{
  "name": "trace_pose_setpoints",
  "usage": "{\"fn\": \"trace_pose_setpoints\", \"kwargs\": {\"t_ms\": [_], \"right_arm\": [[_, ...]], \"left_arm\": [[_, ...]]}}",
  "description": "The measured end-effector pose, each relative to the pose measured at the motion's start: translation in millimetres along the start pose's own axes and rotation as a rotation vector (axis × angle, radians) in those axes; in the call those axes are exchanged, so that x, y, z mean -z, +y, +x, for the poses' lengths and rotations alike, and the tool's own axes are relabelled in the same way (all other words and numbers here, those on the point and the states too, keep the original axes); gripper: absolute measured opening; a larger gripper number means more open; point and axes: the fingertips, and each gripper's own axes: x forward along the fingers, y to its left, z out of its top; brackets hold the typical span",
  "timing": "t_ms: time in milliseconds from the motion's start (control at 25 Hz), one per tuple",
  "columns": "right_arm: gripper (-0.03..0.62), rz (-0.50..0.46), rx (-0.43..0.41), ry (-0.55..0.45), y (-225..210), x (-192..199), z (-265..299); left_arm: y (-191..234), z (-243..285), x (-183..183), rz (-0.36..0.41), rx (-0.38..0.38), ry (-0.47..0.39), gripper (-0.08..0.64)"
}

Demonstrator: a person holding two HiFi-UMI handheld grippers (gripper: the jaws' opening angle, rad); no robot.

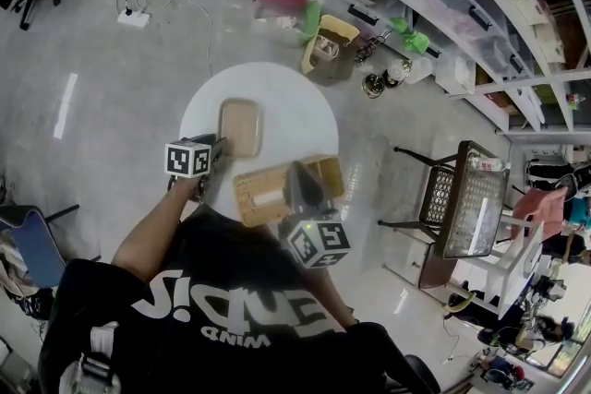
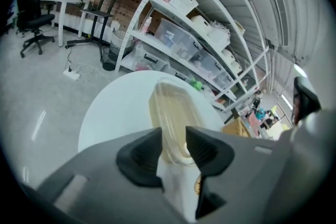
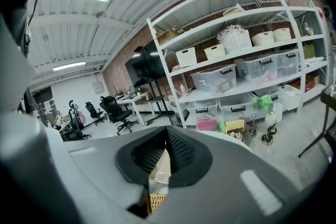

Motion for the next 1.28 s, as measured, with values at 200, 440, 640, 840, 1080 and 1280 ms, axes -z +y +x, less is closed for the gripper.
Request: {"fn": "trace_pose_setpoints", "kwargs": {"t_ms": [200, 440, 640, 840, 1080, 1280], "right_arm": [[0.000, -0.007, -0.007, -0.004, 4, 0, -4], [0.000, -0.009, -0.012, -0.014, 5, 1, -8], [0.000, -0.011, -0.017, -0.023, 9, 1, -14], [0.000, -0.017, -0.022, -0.037, 13, 3, -24], [0.000, -0.024, -0.022, -0.055, 21, 5, -36], [0.000, -0.029, -0.025, -0.069, 25, 4, -45]], "left_arm": [[-1, -7, 0, 0.010, -0.007, -0.012, 0.135], [-5, -14, -2, 0.017, -0.007, -0.027, 0.119], [-14, -23, -2, 0.008, 0.013, -0.048, 0.098], [-28, -30, -5, 0.006, 0.053, -0.079, 0.070], [-45, -44, -14, 0.008, 0.098, -0.131, 0.048], [-62, -60, -31, 0.037, 0.123, -0.185, 0.038]]}}
